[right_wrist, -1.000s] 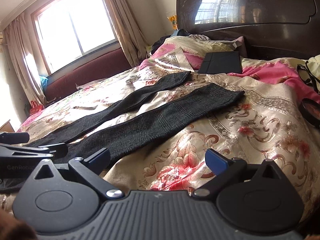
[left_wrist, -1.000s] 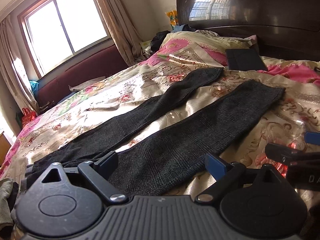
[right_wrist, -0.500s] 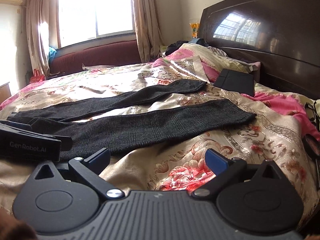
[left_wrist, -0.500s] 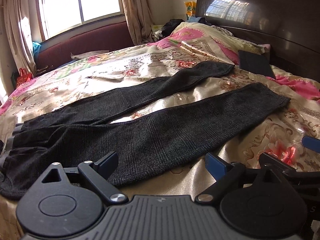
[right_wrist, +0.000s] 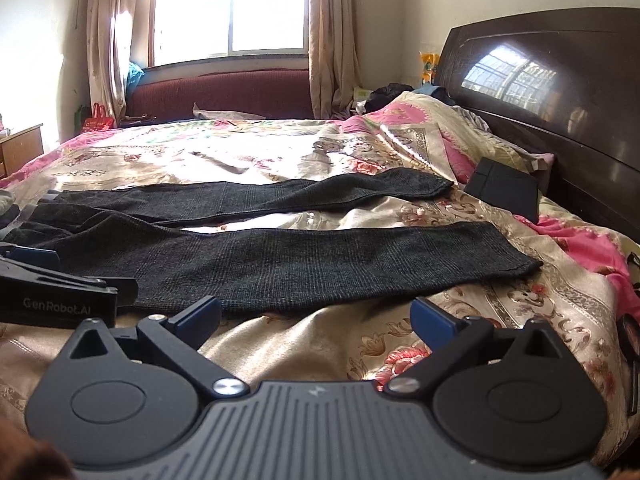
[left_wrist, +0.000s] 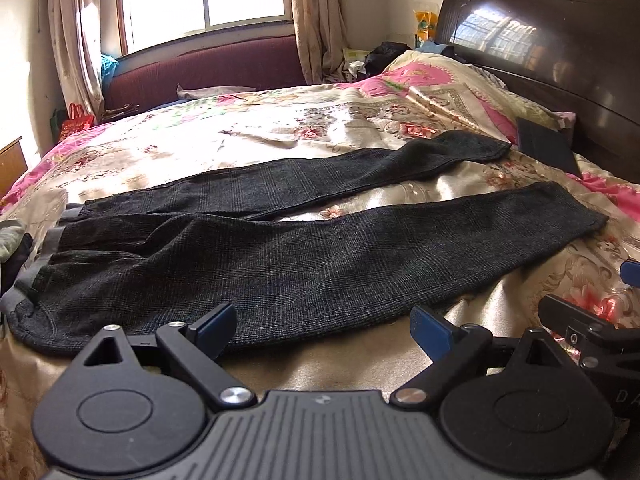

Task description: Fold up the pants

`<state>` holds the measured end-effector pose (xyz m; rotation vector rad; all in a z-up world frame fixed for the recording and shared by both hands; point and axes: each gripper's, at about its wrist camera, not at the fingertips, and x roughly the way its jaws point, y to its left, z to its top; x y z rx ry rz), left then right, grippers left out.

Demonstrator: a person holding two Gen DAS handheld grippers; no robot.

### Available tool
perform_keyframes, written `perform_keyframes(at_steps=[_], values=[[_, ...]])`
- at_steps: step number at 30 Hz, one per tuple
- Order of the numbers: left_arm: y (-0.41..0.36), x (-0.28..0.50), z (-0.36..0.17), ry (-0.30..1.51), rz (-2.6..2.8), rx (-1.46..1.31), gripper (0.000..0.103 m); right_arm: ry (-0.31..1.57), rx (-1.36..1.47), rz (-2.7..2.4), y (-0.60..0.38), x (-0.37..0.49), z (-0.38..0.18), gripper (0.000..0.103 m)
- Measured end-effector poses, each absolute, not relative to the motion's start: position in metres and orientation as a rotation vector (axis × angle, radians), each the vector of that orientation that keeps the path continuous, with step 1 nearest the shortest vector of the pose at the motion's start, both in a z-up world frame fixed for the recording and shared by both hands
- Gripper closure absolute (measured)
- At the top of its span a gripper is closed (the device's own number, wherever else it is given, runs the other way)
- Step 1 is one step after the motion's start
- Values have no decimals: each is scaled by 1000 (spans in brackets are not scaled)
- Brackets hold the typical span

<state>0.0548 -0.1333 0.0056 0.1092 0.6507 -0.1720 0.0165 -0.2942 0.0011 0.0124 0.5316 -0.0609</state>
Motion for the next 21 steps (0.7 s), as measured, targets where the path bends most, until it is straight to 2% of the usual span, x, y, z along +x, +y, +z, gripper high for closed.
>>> perform_keyframes(at_steps=[11,21], values=[[-98,57,-4,687,-142,75,0,573,-39,-39,-274,21,-2,3],[-80,57,-1,637,-112,-3,0,571,-54,-38,-269,21,-2,3]])
